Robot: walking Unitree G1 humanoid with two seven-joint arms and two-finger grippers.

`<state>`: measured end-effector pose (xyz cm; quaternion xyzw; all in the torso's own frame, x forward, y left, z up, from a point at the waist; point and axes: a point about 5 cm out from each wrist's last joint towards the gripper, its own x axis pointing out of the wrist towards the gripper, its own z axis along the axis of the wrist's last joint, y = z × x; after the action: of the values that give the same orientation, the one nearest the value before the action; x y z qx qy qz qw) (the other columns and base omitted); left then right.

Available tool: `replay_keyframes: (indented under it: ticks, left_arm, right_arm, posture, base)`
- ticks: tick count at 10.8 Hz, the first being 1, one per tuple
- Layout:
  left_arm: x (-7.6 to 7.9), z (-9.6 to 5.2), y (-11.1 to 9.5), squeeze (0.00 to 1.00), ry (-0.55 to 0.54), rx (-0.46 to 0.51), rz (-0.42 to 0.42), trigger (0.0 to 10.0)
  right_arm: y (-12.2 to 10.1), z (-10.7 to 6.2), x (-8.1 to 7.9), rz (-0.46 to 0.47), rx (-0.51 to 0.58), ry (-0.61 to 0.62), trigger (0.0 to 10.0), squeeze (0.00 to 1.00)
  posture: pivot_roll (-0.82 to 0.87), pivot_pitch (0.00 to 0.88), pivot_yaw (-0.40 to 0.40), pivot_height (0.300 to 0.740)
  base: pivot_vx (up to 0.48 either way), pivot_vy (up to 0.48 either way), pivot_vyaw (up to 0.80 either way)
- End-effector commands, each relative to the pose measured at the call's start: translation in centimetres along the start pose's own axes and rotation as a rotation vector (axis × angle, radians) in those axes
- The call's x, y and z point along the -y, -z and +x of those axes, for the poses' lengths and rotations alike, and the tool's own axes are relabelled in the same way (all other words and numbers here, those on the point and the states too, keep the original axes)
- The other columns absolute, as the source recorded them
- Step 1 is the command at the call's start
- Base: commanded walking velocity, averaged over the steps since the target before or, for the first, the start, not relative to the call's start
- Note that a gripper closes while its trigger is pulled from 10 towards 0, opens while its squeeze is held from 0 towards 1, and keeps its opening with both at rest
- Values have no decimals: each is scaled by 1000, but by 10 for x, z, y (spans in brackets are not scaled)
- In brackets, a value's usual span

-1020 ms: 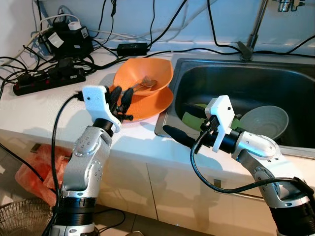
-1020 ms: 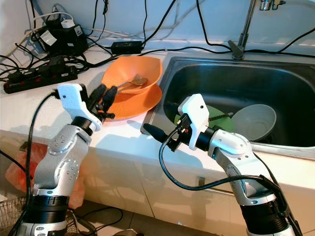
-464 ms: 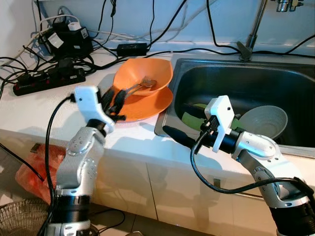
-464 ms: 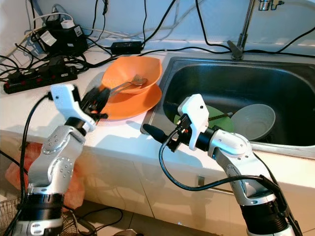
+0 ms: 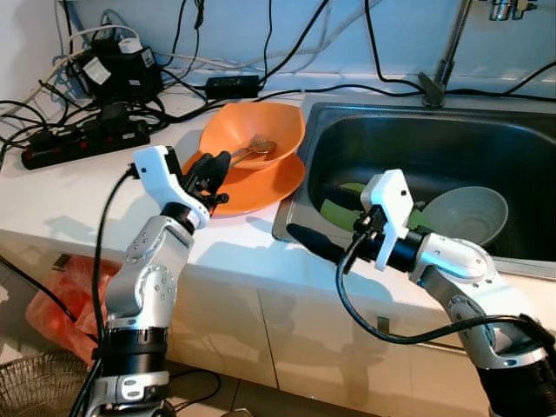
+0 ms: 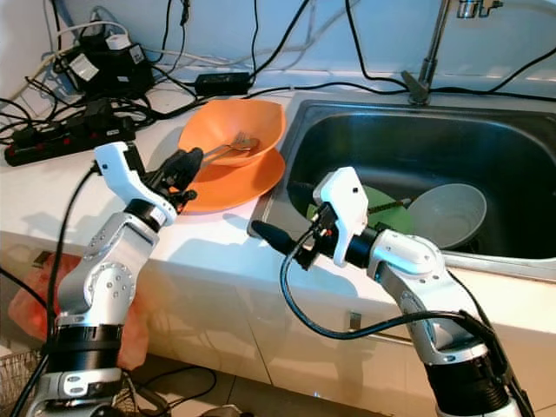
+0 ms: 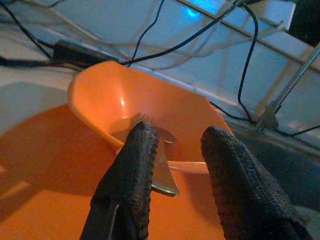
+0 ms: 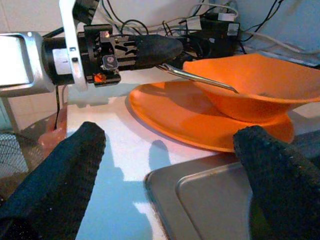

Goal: Kitchen organization

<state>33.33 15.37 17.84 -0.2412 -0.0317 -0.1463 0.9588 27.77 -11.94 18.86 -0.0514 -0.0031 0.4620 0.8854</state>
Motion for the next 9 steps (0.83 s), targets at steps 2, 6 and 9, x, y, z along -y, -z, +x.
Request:
replay_keyframes:
  ticks: [2,6,9]
  left_arm:
    - [-4,2,0,0,-16,-19,-97,10000]
    - [-11,3,3,0,-72,-40,-285,10000]
    - [-9,5,-5,0,-65,-27,-282,10000]
  right_arm:
    - [-2,0,-6,-2,1,-31,10000,0]
    - [-2,0,-6,-2,-2,-28,10000,0]
    - [-2,0,-6,-1,-3,-24,10000,0]
  posture:
    - [99,54,105,740]
    - [98,57,104,740]
    - [100,59,107,740]
  base:
    - [0,0,0]
    - [0,0,0]
    - [0,0,0]
